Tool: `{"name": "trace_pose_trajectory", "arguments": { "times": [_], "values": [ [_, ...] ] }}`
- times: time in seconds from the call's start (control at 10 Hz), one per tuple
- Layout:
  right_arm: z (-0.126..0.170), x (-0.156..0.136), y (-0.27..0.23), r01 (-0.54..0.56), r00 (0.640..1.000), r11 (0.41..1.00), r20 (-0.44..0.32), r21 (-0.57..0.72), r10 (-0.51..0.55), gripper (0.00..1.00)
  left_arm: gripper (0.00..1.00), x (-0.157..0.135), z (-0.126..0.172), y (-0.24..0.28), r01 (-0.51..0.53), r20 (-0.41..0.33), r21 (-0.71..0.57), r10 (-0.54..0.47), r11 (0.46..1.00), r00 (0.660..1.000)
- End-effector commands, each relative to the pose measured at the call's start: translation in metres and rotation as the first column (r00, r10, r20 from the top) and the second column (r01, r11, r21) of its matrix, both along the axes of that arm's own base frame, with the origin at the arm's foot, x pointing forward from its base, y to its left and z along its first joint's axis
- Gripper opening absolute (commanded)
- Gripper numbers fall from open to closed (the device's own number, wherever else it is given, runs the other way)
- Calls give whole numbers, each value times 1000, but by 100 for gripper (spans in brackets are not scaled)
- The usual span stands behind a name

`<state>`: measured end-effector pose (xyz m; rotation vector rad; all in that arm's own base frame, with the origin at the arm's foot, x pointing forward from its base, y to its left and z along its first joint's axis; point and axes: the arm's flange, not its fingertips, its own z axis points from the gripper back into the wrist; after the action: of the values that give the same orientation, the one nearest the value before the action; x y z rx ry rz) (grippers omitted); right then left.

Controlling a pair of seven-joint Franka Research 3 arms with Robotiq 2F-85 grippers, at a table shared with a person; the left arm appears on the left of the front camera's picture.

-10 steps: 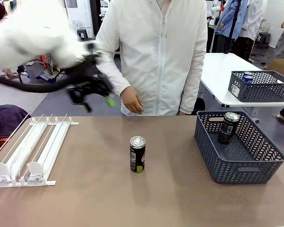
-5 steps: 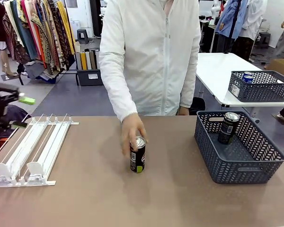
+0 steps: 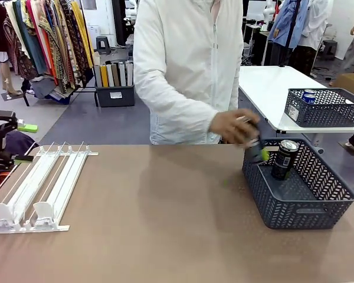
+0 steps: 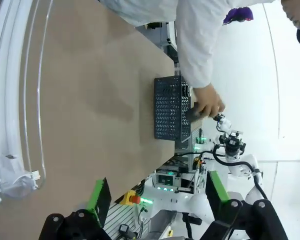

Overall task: Retrieve and store the cans from the dispenser.
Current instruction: Pick up one can from the Automatic Can Dispenser and place it in the middle of the table.

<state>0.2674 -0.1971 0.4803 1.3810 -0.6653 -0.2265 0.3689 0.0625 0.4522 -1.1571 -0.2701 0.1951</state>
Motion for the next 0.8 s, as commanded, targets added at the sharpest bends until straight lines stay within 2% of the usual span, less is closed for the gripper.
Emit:
{"name": "trace_pose_trajectory", "arguments": {
  "times": [0.0, 0.7],
  "values": [
    [4, 2, 0, 5, 1000, 1000, 23, 10, -6, 100, 100, 0, 2, 7, 4, -19, 17, -4, 1000, 1000],
    [4, 2, 0, 5, 1000, 1000, 23, 10, -6, 100, 100, 0, 2, 7, 4, -19, 17, -4, 1000, 1000]
  ]
}}
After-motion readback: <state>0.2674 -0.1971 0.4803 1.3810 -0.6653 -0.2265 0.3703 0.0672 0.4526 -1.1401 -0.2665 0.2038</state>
